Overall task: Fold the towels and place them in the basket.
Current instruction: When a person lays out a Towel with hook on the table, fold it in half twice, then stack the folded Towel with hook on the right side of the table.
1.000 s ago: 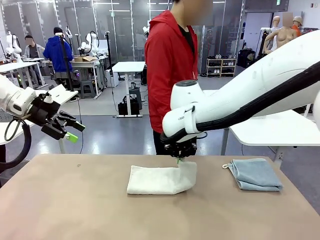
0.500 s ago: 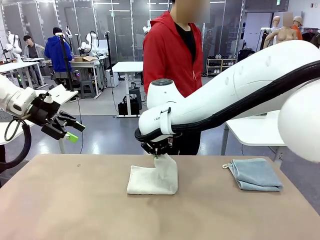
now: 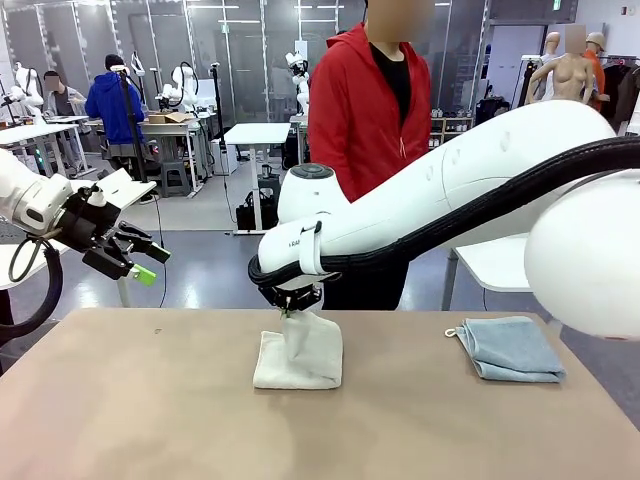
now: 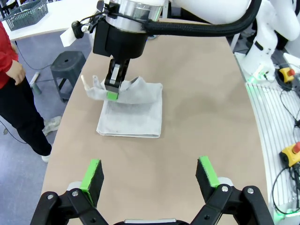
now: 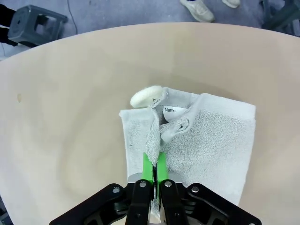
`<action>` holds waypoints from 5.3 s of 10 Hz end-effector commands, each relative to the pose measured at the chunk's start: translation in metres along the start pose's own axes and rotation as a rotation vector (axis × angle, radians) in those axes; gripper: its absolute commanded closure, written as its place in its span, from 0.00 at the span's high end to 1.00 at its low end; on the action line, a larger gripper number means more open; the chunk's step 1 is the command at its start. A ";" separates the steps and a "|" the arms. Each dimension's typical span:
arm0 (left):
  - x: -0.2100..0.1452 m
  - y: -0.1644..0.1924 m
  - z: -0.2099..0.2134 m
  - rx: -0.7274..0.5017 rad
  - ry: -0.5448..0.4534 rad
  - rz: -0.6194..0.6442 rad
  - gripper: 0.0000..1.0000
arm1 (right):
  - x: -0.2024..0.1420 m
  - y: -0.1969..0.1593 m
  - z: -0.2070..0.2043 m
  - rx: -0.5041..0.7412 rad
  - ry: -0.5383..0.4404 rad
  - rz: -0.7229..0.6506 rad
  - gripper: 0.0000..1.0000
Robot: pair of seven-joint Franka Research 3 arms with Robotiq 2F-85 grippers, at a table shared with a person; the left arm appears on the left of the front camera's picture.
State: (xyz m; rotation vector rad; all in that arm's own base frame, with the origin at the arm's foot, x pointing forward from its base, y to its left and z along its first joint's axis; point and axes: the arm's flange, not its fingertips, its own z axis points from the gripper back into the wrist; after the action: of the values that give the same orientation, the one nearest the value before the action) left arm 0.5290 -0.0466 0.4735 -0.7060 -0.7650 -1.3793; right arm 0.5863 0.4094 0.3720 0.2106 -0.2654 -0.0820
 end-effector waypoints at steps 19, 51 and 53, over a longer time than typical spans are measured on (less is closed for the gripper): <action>0.000 0.000 0.001 0.002 0.000 0.001 1.00 | -0.018 0.009 -0.030 0.115 0.047 0.006 0.73; 0.000 0.000 0.001 0.002 0.000 0.001 1.00 | -0.043 -0.151 0.046 0.203 0.172 -0.009 1.00; 0.000 0.000 0.001 0.002 0.000 0.001 1.00 | -0.030 -0.159 0.028 0.227 0.182 -0.018 1.00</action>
State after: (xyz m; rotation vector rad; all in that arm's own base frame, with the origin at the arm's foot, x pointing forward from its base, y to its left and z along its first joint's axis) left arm 0.5291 -0.0461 0.4734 -0.7055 -0.7652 -1.3785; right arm 0.5285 0.2568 0.3601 0.3965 -0.0817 -0.0700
